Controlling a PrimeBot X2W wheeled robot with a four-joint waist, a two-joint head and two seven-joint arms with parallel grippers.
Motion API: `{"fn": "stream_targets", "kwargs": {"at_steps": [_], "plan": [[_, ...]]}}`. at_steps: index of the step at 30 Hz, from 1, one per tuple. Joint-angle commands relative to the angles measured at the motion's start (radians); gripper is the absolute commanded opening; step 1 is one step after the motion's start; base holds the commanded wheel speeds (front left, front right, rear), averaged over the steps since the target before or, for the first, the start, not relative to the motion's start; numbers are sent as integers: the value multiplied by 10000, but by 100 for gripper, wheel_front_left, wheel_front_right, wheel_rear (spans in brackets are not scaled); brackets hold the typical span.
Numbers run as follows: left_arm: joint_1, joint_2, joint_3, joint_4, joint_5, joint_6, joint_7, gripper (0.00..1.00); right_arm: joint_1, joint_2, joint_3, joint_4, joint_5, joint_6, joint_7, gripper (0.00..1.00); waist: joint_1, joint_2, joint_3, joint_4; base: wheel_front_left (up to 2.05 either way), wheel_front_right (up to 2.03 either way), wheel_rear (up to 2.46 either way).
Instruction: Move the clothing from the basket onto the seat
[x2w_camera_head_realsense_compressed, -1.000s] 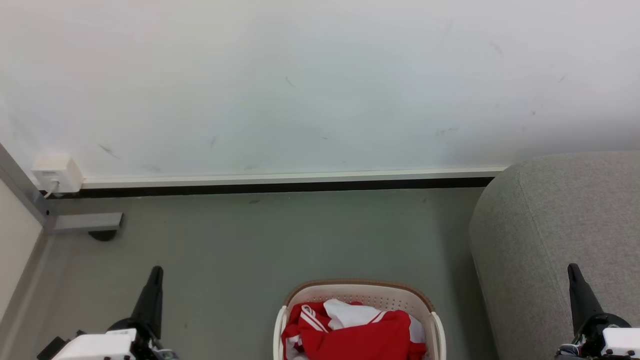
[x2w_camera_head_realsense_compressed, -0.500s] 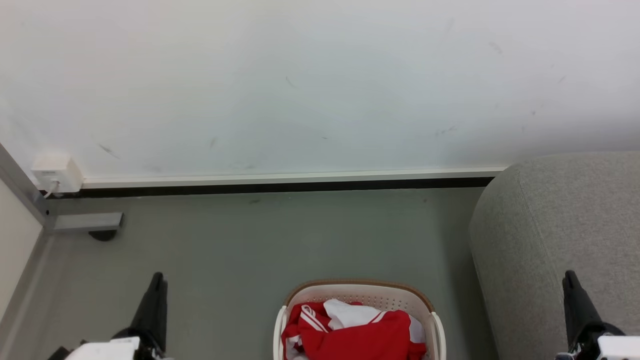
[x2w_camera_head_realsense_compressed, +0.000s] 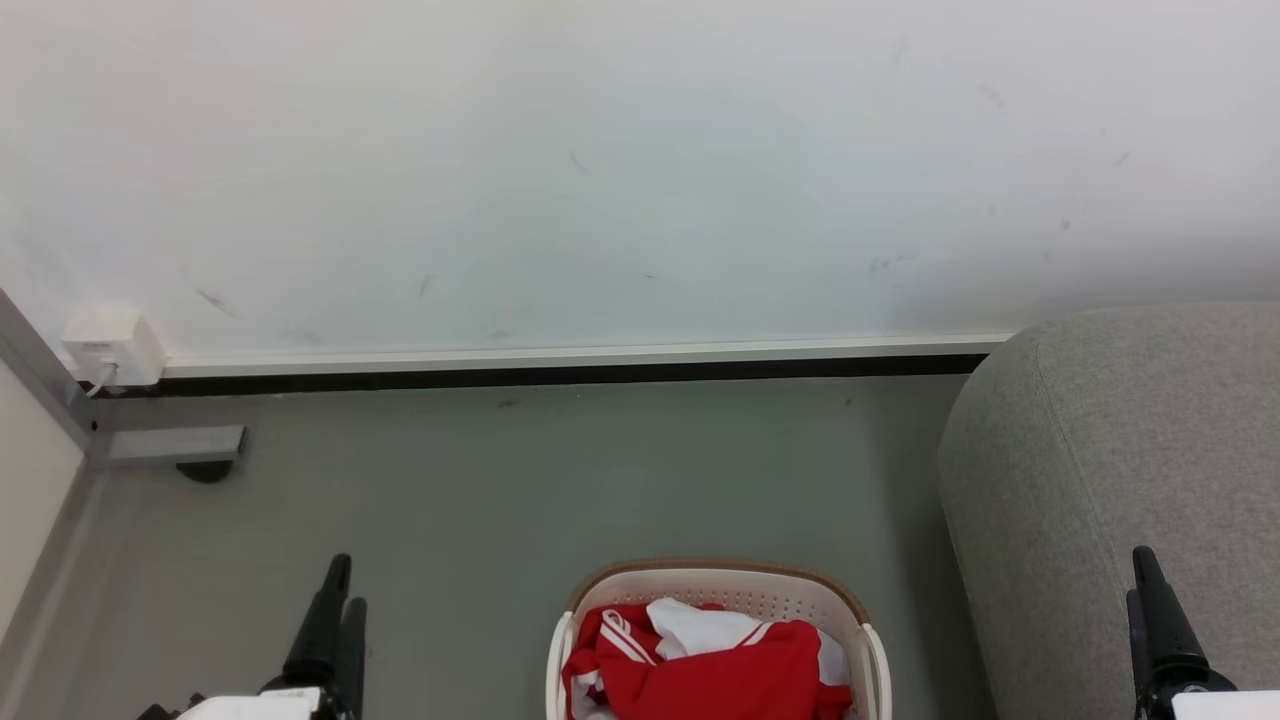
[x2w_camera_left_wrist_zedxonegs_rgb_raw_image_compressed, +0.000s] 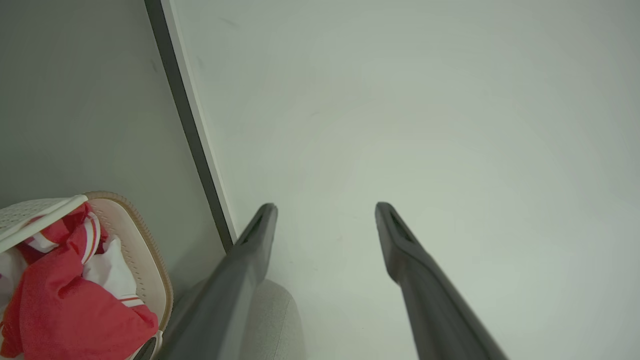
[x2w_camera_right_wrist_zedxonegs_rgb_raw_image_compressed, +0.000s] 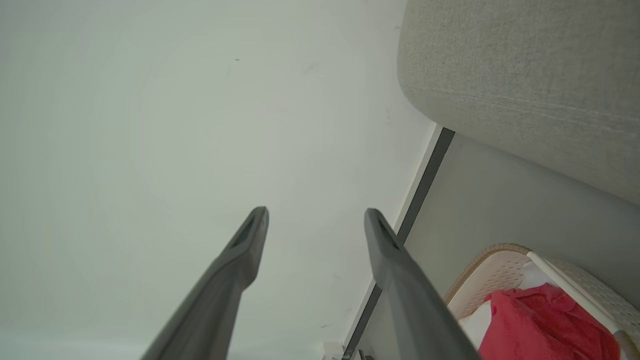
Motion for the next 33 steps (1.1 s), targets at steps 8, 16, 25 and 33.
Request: {"fn": "stream_targets", "kwargs": {"at_steps": [8, 16, 25, 33], "plan": [[-340, 67, -250, -107, 1426, 68, -407, 100, 36, -108, 250, -559, -2463, -3, -412, 100, 1, 0, 10, -22, 0, 0, 0], [-240, 78, -425, -453, 3080, 263, -726, 100, 116, -218, 485, -716, -4705, -5, -739, 100, 0, 0, 16, -37, 0, 0, 0], [-136, 89, -674, -570, 4934, 297, -1062, 100, 119, -210, 591, -629, -6465, -6, -1075, 100, 0, 0, 27, -59, 0, 0, 0], [-78, 98, -762, -553, 6197, 295, -1335, 100, 115, -208, 701, -580, -7722, -8, -1346, 100, 0, 0, 32, -102, 0, 0, 0]]}}
